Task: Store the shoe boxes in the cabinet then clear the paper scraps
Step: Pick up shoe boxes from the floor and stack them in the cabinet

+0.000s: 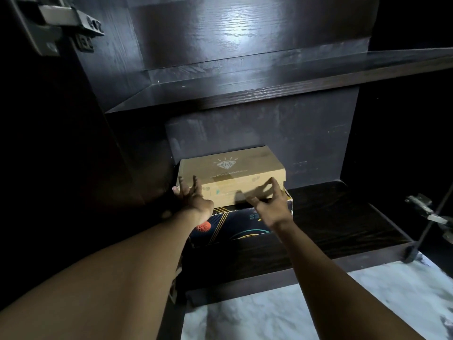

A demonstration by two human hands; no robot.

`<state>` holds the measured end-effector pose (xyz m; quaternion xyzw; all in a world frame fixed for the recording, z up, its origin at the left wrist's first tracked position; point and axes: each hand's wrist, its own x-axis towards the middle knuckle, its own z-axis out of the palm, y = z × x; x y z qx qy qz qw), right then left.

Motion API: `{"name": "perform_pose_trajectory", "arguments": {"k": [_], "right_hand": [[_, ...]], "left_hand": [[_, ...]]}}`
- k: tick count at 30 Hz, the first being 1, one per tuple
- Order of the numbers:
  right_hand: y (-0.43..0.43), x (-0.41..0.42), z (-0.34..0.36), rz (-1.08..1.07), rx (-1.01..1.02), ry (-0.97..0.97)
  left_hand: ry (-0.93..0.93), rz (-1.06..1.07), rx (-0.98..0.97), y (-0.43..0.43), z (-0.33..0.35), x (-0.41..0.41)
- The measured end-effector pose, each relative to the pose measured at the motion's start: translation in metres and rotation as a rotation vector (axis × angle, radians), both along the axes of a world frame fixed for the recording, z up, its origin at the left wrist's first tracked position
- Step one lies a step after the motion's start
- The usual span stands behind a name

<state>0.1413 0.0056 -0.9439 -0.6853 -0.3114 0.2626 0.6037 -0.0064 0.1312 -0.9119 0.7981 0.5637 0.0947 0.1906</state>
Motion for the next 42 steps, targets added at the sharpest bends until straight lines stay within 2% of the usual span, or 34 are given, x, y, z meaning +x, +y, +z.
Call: {"name": "perform_pose_trajectory", "arguments": {"k": [4,8,13,17,21,25,30,35,42], "right_hand": [[-0.002,-0.001,0.001,0.015,-0.049,-0.001],[-0.014,-0.002,0.016,-0.024,-0.053,-0.049],[-0.043,-0.009,0.039,-0.059,-0.167,-0.274],[-0.073,-0.009,0.059,-0.109,-0.242,-0.378],[-0.114,-0.012,0.081,-0.21,-0.333,-0.458],[-0.176,-0.025,0.101,-0.407,-0.394,-0.573],[-0.27,-0.063,0.113,-0.529,-0.525,-0.694],[-0.371,-0.107,0.096,-0.625,-0.713,-0.637],[-0.51,-0.169,0.04,-0.806,-0.936,-0.462]], "left_hand": [[0.01,-0.009,0.007,-0.004,0.003,-0.003],[0.01,0.003,0.155,-0.025,-0.001,-0.009],[-0.137,-0.02,0.246,-0.051,0.002,-0.006],[-0.239,-0.099,0.134,-0.086,0.017,-0.001],[-0.392,-0.263,-0.032,-0.123,0.034,0.016],[-0.413,-0.446,-0.04,-0.17,0.059,0.035],[-0.419,-0.703,0.008,-0.238,0.078,0.046],[-0.473,-1.027,-0.135,-0.328,0.08,0.044],[-0.294,-1.278,-0.321,-0.447,0.034,0.038]]}}
